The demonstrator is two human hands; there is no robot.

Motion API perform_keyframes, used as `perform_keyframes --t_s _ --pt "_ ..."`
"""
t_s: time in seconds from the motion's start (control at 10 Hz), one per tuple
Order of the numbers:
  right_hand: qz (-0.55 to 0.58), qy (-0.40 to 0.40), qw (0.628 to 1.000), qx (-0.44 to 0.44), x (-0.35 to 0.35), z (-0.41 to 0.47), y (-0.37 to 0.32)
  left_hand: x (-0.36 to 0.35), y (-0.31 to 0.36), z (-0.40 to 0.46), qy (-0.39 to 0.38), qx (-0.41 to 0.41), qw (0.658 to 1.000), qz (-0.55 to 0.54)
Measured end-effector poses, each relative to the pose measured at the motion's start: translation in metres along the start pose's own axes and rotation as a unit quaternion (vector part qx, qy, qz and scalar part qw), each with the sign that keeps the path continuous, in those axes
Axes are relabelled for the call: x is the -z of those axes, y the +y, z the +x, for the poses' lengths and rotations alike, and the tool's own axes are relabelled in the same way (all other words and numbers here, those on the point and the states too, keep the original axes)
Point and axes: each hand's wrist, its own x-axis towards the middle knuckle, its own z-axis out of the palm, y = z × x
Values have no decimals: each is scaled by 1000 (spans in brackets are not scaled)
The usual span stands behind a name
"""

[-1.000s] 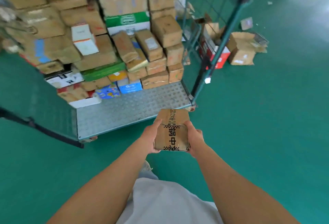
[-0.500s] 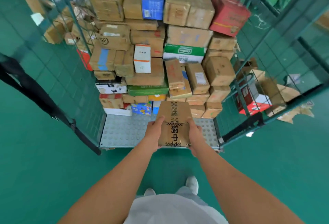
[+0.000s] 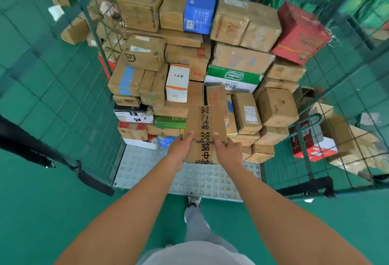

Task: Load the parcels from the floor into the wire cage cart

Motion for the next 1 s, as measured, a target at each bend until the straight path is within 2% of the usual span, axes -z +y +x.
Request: perform_keyframes --t_s 0.1,0.3,0.6,0.7,0.8,1.0 --pt "-56 -31 998 12 16 43 -23 -14 30 44 26 -10 996 85" --pt "-58 -126 990 11 28 151 -62 -35 99 124 40 -3 989 140" --pt "-29 -161 987 -1 5 270 -111 -56 157 230 82 53 990 99" --pt "-24 -179 983 -21 -6 290 -129 -65 168 240 89 93 990 52" --pt "-17 -223 974 -41 -25 303 -131 -62 167 251 95 92 990 57" --pt "51 -231 967 -92 -33 308 -125 -45 166 254 80 120 989 38"
